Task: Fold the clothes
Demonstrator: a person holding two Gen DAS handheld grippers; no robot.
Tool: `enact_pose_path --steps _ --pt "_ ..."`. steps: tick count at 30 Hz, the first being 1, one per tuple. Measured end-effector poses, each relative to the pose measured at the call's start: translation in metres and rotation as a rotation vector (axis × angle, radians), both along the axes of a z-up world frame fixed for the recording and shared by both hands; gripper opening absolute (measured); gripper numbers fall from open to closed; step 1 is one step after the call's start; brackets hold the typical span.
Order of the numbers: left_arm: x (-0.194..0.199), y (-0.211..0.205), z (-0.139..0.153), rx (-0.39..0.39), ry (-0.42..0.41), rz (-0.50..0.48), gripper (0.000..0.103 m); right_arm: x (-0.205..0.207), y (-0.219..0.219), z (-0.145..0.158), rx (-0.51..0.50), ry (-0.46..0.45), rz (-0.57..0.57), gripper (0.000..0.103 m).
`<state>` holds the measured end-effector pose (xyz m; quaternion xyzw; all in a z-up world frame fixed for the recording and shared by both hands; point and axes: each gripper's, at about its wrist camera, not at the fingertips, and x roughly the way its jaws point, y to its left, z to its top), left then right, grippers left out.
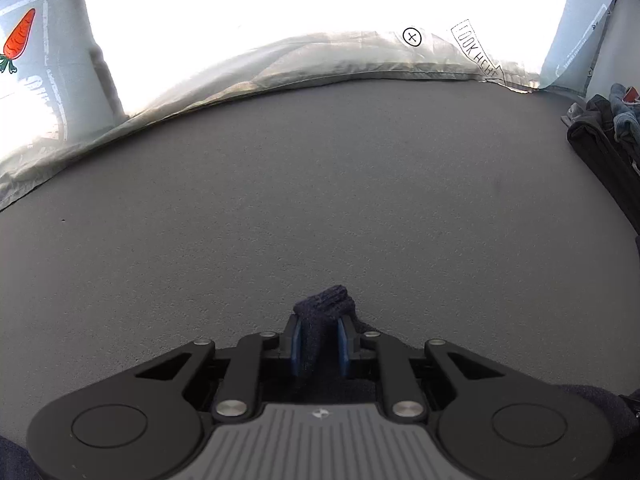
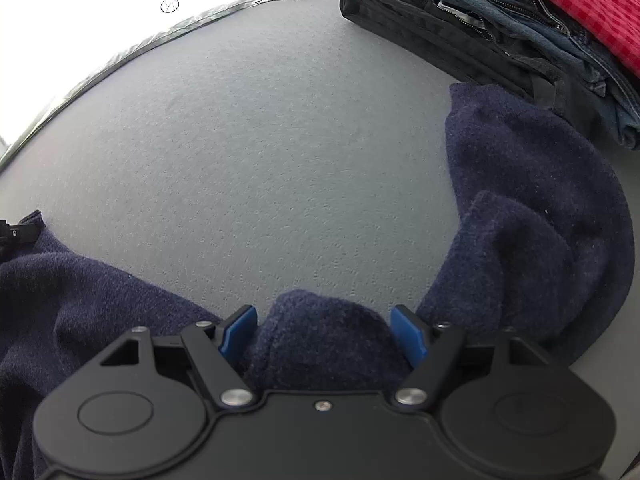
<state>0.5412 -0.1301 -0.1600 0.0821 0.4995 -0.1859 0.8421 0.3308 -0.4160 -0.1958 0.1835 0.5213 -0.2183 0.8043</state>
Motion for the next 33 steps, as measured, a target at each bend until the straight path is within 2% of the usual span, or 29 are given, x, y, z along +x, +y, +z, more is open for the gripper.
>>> enact_pose_path --steps 5,10,14,18,21,22,26,28,30,33 --pt "0.008 0.022 0.012 -0.025 -0.03 0.104 0.013 0.011 -0.001 0.006 0.006 -0.026 0.003 0.075" --pt "0.004 0.055 0.037 -0.025 -0.106 0.204 0.012 0.023 0.012 0.013 -0.005 -0.039 0.063 0.075" --pt "-0.016 0.082 0.039 -0.011 -0.093 0.274 0.012 0.024 0.028 0.01 0.005 -0.006 0.127 0.075" --pt "-0.056 0.084 0.016 0.069 -0.061 0.306 0.012 0.02 0.042 0.007 0.001 0.015 0.172 0.075" --pt "-0.076 0.082 0.016 0.105 -0.082 0.271 0.012 0.025 0.051 0.01 -0.038 0.004 0.207 0.073" --pt "-0.081 0.08 0.017 0.117 -0.086 0.263 0.012 0.028 0.053 0.012 -0.04 -0.011 0.217 0.07" --pt "-0.086 0.084 0.019 0.084 -0.056 0.307 0.01 0.045 0.064 0.021 -0.022 -0.082 0.264 0.061" --pt "-0.086 0.089 0.017 0.052 -0.039 0.329 0.01 0.055 0.071 0.024 0.019 -0.136 0.306 0.047" --pt "-0.084 0.093 0.016 0.024 -0.024 0.345 0.01 0.066 0.073 0.025 0.141 -0.198 0.345 0.038" --pt "-0.082 0.097 0.015 -0.012 -0.003 0.366 0.01 0.085 0.078 0.008 0.456 -0.27 0.329 0.036"
